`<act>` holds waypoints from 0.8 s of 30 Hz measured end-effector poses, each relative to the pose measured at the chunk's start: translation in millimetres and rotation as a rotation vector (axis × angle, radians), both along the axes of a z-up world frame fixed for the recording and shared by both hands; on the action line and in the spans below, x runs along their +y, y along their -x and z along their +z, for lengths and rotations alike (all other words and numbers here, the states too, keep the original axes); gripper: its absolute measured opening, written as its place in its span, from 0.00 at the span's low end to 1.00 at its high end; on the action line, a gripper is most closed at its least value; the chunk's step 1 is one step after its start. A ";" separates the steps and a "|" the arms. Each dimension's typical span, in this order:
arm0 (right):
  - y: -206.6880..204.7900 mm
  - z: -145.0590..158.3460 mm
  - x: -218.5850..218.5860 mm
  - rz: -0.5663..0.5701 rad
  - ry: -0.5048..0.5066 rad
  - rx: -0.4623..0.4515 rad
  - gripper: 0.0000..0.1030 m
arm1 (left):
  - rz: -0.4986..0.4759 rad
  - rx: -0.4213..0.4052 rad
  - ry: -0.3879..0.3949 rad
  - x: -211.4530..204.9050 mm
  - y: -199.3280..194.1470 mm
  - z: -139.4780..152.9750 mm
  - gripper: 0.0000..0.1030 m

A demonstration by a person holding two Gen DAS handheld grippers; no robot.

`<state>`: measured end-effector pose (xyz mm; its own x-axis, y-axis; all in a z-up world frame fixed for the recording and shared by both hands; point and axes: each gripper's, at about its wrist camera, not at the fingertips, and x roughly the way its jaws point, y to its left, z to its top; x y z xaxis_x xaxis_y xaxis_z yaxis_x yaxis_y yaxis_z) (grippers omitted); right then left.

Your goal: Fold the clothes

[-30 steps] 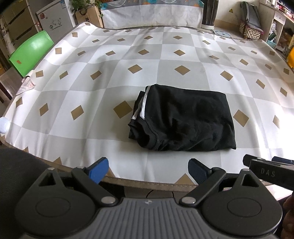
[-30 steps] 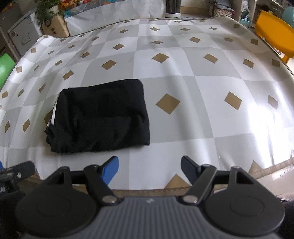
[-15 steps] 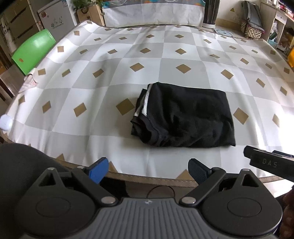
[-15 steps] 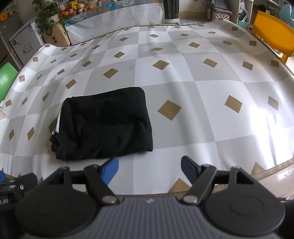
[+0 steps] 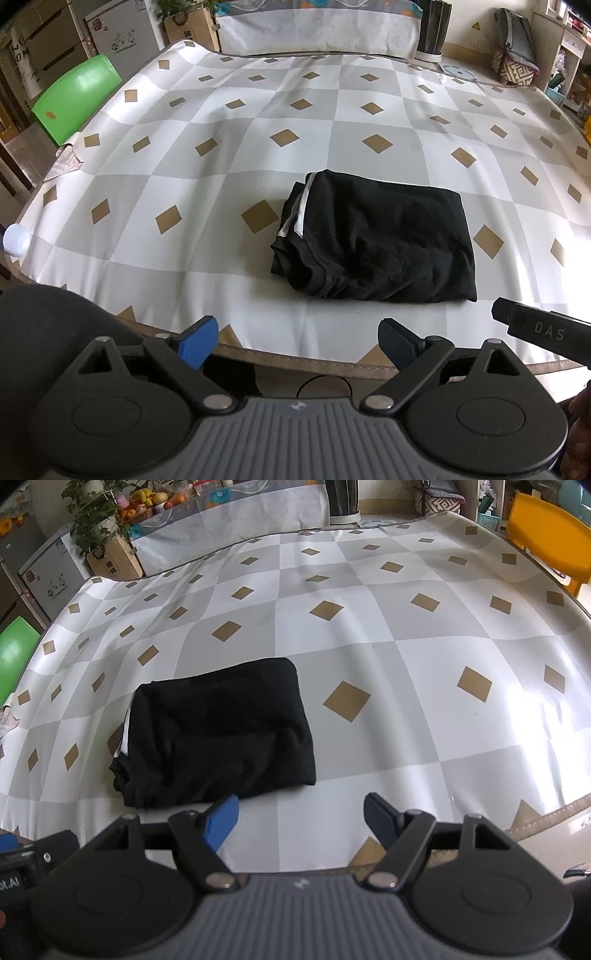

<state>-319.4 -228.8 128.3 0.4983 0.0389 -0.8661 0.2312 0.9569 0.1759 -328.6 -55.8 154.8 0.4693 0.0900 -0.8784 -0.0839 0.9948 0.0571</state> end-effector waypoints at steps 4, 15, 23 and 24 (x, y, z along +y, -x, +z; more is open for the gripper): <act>-0.3 1.1 2.1 0.007 -0.001 -0.004 0.71 | -0.002 0.006 -0.005 -0.6 -1.7 -0.8 0.92; -1.5 -1.3 -7.0 -0.049 -0.031 0.004 0.71 | -0.059 -0.002 0.050 -11.3 -3.0 1.8 0.92; -2.6 -2.2 -6.8 -0.054 -0.033 0.006 0.71 | -0.069 0.005 0.008 -17.4 -2.3 0.6 0.92; -2.7 -2.4 -6.7 -0.053 -0.031 0.007 0.71 | -0.067 0.005 0.005 -16.8 -2.4 0.2 0.92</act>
